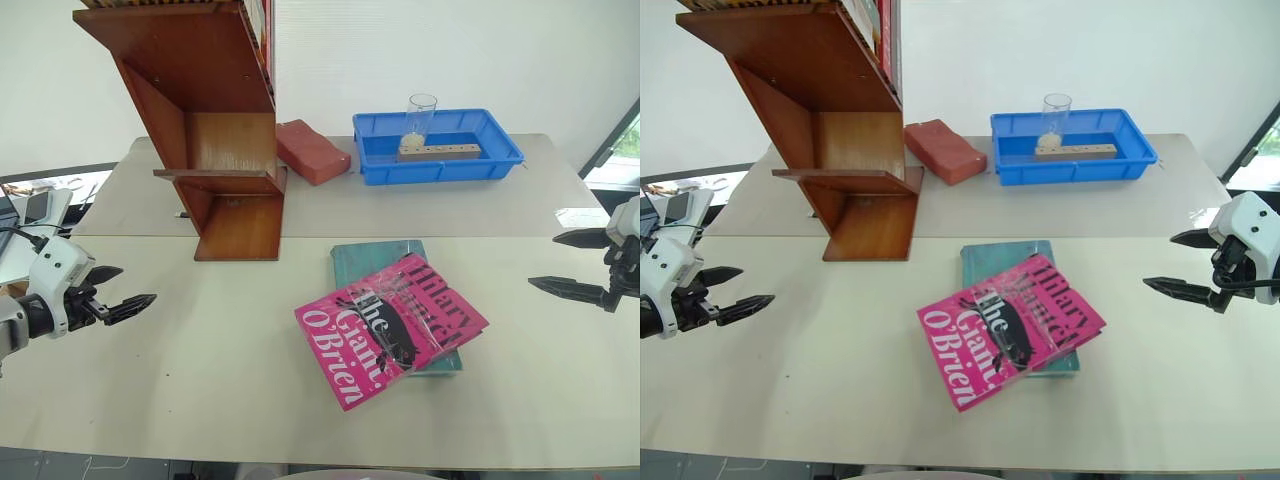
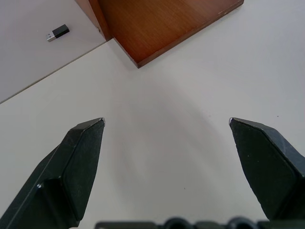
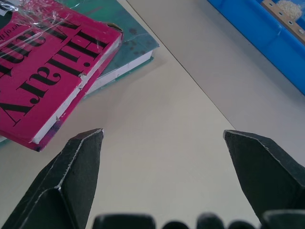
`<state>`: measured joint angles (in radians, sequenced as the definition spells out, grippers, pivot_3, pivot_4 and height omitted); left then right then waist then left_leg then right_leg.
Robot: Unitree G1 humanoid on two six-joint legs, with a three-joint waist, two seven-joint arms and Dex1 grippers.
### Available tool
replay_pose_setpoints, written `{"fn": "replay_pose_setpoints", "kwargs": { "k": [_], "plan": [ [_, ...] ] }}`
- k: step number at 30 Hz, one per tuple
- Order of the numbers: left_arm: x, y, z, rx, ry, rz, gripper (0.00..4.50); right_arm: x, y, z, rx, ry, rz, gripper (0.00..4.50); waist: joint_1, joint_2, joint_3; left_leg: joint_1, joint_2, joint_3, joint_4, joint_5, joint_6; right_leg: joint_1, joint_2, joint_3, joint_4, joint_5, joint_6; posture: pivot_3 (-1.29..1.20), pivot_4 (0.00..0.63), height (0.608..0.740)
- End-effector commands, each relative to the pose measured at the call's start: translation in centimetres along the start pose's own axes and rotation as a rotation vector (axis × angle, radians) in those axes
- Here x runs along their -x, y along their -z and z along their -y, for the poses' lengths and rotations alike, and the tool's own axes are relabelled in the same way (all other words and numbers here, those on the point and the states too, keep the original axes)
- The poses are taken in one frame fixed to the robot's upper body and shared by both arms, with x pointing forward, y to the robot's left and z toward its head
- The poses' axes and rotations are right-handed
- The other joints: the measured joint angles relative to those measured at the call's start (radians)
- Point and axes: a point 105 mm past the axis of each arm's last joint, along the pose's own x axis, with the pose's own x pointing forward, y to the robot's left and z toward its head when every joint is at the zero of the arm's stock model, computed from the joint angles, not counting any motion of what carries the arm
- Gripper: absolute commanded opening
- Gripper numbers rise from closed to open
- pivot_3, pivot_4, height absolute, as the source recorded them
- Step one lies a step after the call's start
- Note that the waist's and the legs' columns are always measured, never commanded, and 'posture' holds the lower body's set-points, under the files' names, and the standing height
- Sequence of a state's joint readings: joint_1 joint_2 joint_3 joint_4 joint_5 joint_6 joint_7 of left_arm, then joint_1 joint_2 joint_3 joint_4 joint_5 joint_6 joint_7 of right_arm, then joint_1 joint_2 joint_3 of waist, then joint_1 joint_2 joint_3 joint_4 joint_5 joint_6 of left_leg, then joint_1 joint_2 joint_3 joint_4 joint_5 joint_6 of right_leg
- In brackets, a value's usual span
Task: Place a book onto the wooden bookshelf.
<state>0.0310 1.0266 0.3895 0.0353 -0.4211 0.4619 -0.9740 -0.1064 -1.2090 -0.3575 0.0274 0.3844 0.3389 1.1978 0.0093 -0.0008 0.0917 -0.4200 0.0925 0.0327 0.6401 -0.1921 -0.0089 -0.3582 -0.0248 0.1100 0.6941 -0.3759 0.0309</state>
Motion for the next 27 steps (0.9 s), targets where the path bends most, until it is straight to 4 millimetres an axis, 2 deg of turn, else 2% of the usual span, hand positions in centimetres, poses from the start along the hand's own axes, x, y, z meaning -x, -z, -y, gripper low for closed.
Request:
{"fn": "replay_pose_setpoints", "kwargs": {
  "k": [1, 4, 12, 16, 20, 23, 27],
  "plan": [
    [0.2, 0.6, -0.9, 0.001, -0.007, 0.017, 4.5, 0.3, -1.1, 0.2, 0.035, 0.019, 0.028, 4.45, 0.0, 0.0, 0.0, 0.0, 0.0, 0.0, 0.0, 0.0, 0.0, 0.0, 0.0, 0.0, 0.0, 0.0, 0.0, 0.0, 0.15, 0.649],
    [0.3, 2.4, -2.0, 0.025, -0.011, 0.024, 4.5, 0.3, -1.0, 0.2, 0.042, 0.039, 0.034, 4.45, 0.0, 0.001, 0.0, 0.001, 0.0, 0.0, -0.001, 0.0, 0.0, 0.0, 0.0, 0.0, 0.0, 0.0, 0.0, 0.0, 0.15, 0.649],
    [0.2, 3.1, -2.3, 0.011, 0.046, 0.025, 4.5, 0.1, -0.5, 0.6, 0.037, 0.072, 0.019, 4.45, 0.003, -0.001, 0.001, 0.001, 0.0, 0.0, -0.001, 0.0, 0.0, 0.0, 0.0, -0.001, 0.0, 0.0, 0.0, 0.0, 0.15, 0.649],
    [0.0, 2.4, -2.1, -0.002, 0.069, 0.044, 4.5, 0.1, -0.6, 0.5, 0.029, 0.078, 0.033, 4.45, 0.002, -0.001, 0.001, 0.001, 0.0, 0.0, -0.001, 0.0, 0.0, 0.0, 0.0, -0.001, 0.001, 0.0, 0.0, 0.0, 0.15, 0.649],
    [-1.4, 0.0, -0.5, 0.015, 0.169, 0.116, 4.5, 0.0, -1.4, 0.0, 0.009, 0.063, 0.084, 4.45, 0.002, -0.001, 0.001, 0.001, 0.0, 0.0, -0.001, 0.0, 0.0, 0.0, 0.0, -0.001, 0.001, 0.0, 0.0, 0.0, 0.15, 0.649],
    [-3.0, -1.9, 1.5, 0.04, 0.267, 0.167, 4.5, 0.2, -2.0, -1.1, 0.012, 0.038, 0.091, 3.62, 0.007, -0.001, 0.001, 0.001, 0.0, 0.0, 0.0, 0.0, 0.0, 0.002, 0.0, -0.002, 0.001, 0.0, 0.0, 0.0, 0.15, 0.649],
    [-5.6, -5.5, 5.3, 0.074, 0.438, 0.228, 4.5, 1.0, -2.1, -4.3, 0.038, -0.032, 0.048, 2.22, 0.014, -0.001, 0.001, 0.0, 0.0, -0.001, 0.001, 0.0, 0.0, 0.004, 0.0, -0.004, 0.0, 0.0, 0.0, 0.0, 0.15, 0.649]
  ]
}}
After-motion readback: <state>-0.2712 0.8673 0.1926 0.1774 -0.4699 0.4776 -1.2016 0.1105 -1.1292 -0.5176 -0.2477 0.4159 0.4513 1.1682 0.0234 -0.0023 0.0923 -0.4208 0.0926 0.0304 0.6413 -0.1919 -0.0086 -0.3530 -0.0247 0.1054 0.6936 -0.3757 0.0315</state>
